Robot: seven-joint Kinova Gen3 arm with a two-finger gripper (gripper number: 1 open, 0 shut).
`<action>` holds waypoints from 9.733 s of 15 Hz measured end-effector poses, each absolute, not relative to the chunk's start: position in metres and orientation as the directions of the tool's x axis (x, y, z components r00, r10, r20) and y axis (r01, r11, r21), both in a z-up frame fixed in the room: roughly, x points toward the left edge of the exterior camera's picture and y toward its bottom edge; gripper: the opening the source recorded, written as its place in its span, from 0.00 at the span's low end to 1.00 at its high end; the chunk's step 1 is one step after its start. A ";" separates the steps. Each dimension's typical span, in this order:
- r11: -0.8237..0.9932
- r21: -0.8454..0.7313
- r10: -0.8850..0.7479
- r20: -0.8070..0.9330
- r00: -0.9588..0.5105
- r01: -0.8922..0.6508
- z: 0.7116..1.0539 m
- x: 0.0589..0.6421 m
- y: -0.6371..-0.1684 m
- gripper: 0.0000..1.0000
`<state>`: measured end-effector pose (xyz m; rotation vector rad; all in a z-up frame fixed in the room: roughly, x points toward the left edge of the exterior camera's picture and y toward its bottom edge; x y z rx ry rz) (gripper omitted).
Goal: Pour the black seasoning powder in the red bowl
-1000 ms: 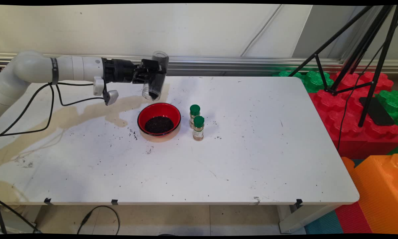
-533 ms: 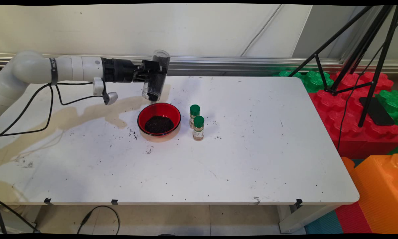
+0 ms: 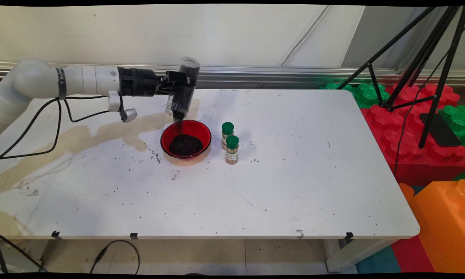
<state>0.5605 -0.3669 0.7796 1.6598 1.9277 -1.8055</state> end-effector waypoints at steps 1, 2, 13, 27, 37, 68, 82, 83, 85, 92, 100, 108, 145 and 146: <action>-0.241 -0.700 0.643 -0.634 -0.430 0.672 0.780 0.560 -0.366 0.00; -0.243 -0.699 0.642 -0.636 -0.428 0.673 0.780 0.560 -0.366 0.00; -0.271 -0.683 0.636 -0.656 -0.407 0.678 0.784 0.555 -0.360 0.00; -0.296 -0.673 0.631 -0.670 -0.390 0.678 0.787 0.548 -0.355 0.00; -0.319 -0.654 0.621 -0.691 -0.370 0.686 0.789 0.544 -0.354 0.00; -0.507 -0.421 0.436 -0.878 -0.198 0.752 0.810 0.539 -0.349 0.00; -0.582 -0.338 0.339 -0.928 -0.157 0.740 0.824 0.538 -0.332 0.00; -0.588 -0.334 0.333 -0.930 -0.156 0.737 0.824 0.537 -0.331 0.00; -0.599 -0.328 0.321 -0.934 -0.156 0.731 0.826 0.536 -0.327 0.00; -0.623 -0.335 0.290 -0.938 -0.189 0.707 0.833 0.533 -0.318 0.00; -0.605 -0.398 0.335 -0.913 -0.234 0.690 0.826 0.532 -0.313 0.00; -0.560 -0.468 0.397 -0.876 -0.275 0.684 0.817 0.532 -0.316 0.00; 0.262 -0.955 0.658 0.073 -0.750 0.137 0.842 0.561 -0.327 0.00; 0.285 -0.952 0.651 0.104 -0.752 0.114 0.844 0.563 -0.327 0.00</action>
